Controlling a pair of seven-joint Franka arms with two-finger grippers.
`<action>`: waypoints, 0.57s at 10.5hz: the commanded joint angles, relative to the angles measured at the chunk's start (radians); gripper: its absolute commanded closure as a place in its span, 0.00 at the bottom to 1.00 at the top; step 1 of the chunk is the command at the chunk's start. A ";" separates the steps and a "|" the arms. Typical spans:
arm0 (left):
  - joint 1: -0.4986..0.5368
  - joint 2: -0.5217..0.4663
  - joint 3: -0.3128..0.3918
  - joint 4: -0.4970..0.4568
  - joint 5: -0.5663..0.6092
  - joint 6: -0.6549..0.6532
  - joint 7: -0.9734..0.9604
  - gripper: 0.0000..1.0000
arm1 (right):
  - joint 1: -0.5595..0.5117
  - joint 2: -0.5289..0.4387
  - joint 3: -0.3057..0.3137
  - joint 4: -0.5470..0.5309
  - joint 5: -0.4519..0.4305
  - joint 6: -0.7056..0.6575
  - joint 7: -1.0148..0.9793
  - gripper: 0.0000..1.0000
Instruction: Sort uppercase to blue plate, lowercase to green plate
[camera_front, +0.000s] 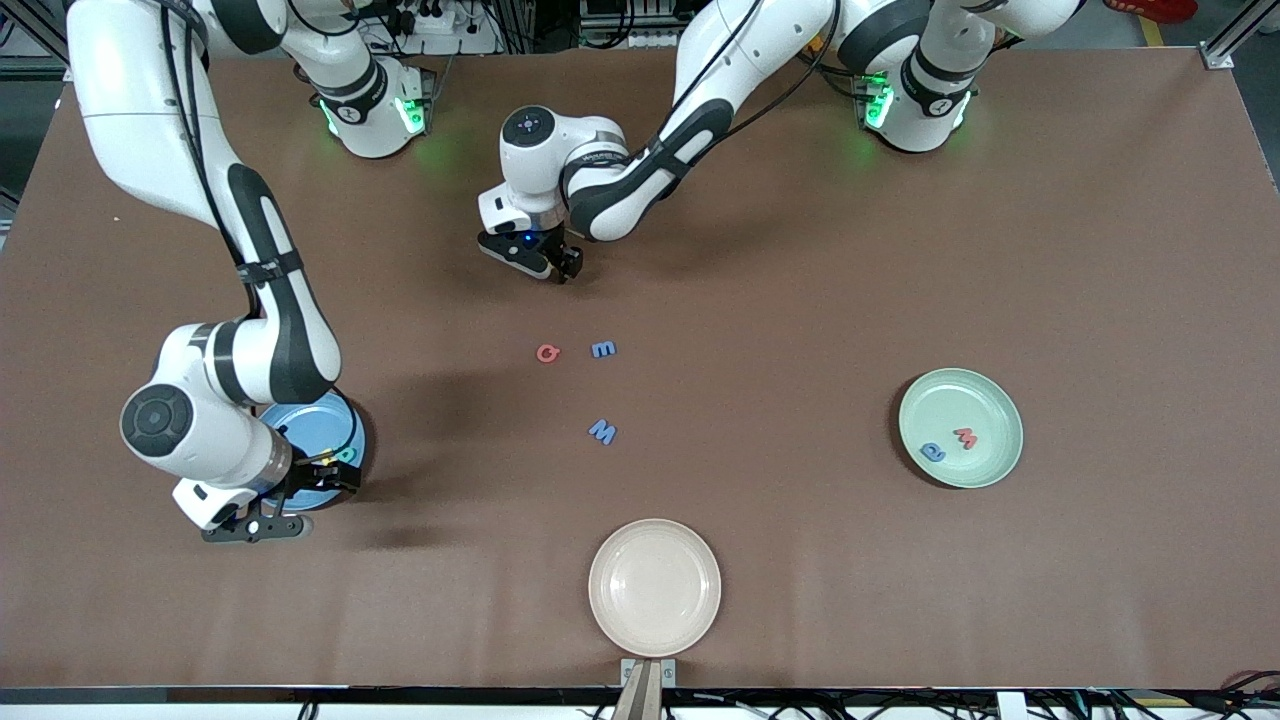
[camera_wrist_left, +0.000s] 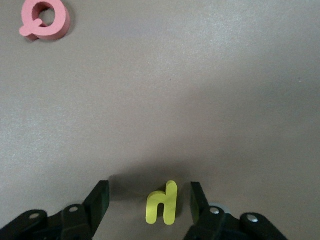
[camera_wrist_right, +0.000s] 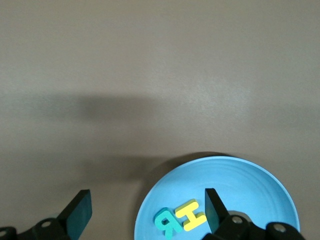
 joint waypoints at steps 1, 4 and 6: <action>-0.017 0.016 0.010 0.025 0.014 0.008 -0.038 0.27 | -0.001 0.087 0.033 0.170 0.009 -0.095 0.006 0.00; -0.023 0.013 0.010 0.022 -0.001 0.006 -0.039 0.30 | 0.001 0.099 0.058 0.183 0.016 -0.096 0.008 0.00; -0.026 0.007 0.010 0.019 -0.006 0.002 -0.041 0.39 | 0.004 0.099 0.059 0.184 0.025 -0.096 0.009 0.00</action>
